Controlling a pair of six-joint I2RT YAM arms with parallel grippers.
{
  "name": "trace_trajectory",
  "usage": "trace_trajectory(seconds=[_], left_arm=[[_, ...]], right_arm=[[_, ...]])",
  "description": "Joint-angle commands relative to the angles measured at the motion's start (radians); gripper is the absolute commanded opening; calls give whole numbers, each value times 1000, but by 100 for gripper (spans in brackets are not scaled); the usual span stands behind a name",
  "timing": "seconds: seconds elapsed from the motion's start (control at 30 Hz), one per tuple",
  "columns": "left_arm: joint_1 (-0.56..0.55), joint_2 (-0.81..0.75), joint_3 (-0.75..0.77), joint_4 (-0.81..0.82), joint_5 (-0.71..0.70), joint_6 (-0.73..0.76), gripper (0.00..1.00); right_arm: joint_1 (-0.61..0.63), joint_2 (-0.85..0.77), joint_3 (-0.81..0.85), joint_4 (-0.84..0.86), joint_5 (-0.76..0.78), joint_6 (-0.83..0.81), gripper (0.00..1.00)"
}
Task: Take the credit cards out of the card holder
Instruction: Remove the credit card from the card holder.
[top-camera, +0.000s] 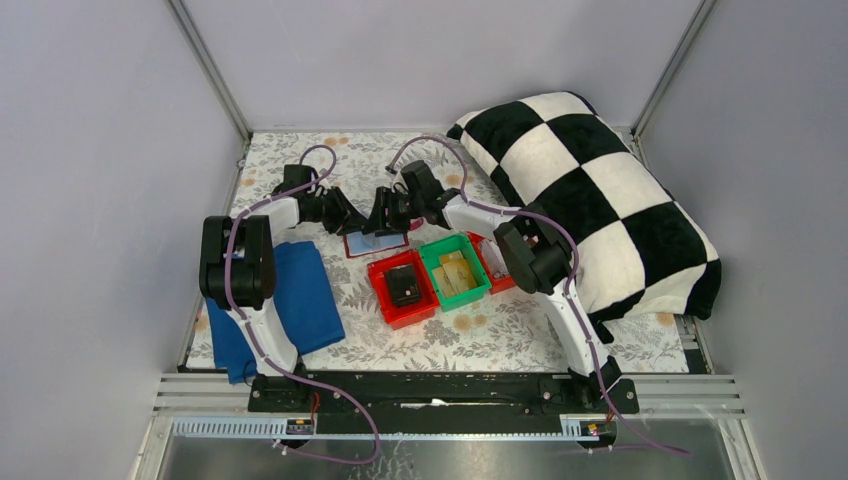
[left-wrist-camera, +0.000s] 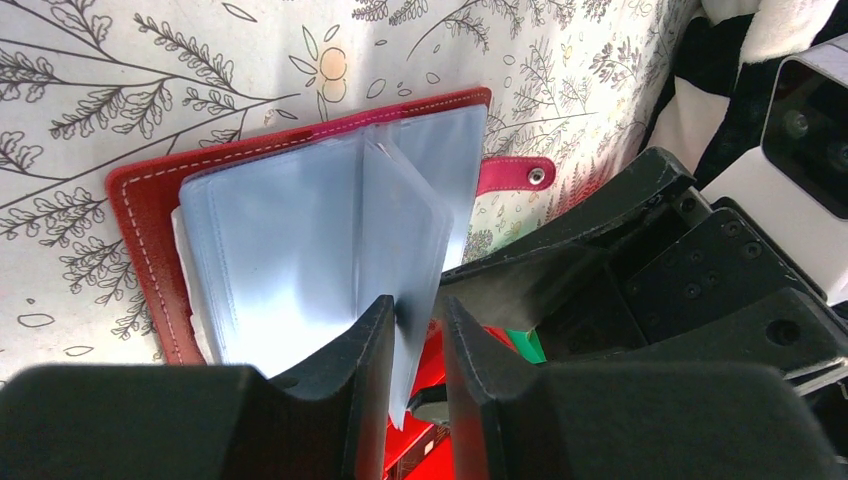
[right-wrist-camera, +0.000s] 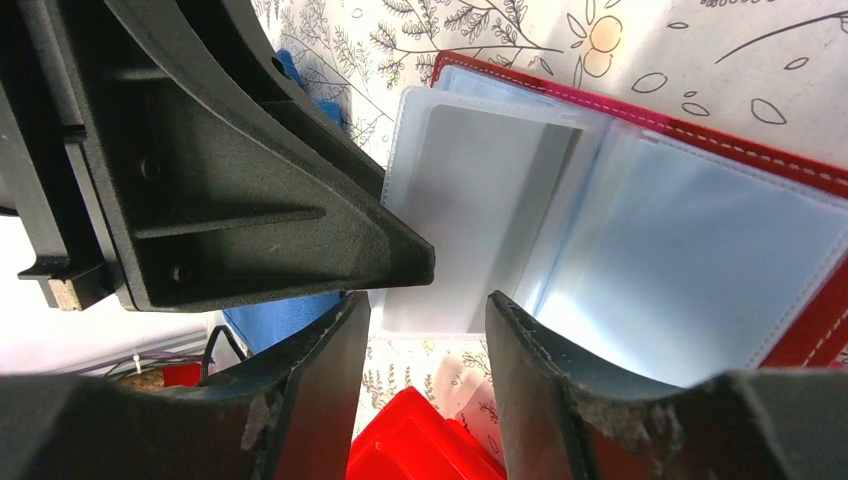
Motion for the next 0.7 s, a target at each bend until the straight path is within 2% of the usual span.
trace_trajectory(seconds=[0.0, 0.67], left_arm=[[-3, -6, 4, 33, 26, 9, 28], [-3, -6, 3, 33, 28, 11, 26]], right_arm=[[22, -25, 45, 17, -22, -5, 55], [24, -14, 44, -19, 4, -27, 55]])
